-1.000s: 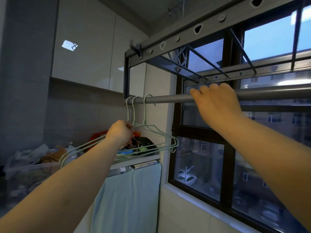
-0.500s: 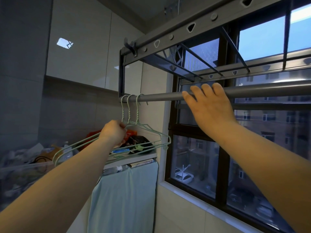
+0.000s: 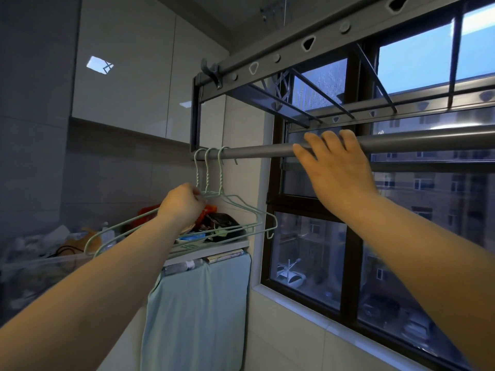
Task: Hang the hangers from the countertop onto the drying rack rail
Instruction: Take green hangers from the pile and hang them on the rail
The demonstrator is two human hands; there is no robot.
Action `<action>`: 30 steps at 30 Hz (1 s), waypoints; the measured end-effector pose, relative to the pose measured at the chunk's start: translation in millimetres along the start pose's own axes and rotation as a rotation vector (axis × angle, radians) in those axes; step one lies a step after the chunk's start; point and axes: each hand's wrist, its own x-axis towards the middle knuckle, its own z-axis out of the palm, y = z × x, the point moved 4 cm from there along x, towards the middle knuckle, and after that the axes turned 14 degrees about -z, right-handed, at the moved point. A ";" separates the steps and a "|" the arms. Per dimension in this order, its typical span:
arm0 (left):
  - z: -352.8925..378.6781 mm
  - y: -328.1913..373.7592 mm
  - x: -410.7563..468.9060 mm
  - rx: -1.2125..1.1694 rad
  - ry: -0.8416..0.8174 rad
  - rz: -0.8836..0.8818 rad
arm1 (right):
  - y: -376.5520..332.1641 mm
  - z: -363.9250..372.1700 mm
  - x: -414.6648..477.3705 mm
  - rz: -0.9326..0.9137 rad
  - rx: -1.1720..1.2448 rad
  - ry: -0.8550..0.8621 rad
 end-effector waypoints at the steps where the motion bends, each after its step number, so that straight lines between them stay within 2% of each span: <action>1: -2.2 0.9 -2.4 0.005 0.020 0.014 | -2.0 0.4 -0.1 -0.003 -0.016 0.053; 4: -10.7 6.5 -13.8 -0.040 0.118 0.102 | -1.1 6.9 -0.8 0.016 -0.095 0.255; 7: -13.0 13.7 -31.4 -0.166 0.194 0.212 | -1.5 19.8 -15.9 0.020 -0.099 0.327; 10: 0.8 16.3 -54.1 -0.275 0.142 0.320 | -1.2 31.2 -50.5 -0.011 -0.065 0.352; 16: 57.6 27.2 -114.9 -0.347 -0.166 0.402 | 25.8 61.2 -155.1 0.023 0.016 0.027; 21: 113.6 67.8 -202.9 -0.326 -0.440 0.483 | 62.1 38.7 -263.3 0.161 0.090 -0.301; 26: 160.8 139.0 -345.5 -0.185 -0.716 0.662 | 102.9 -20.0 -400.7 0.234 0.142 -0.581; 30: 171.4 212.4 -485.5 -0.248 -0.872 0.828 | 137.1 -79.7 -543.0 0.474 0.239 -0.886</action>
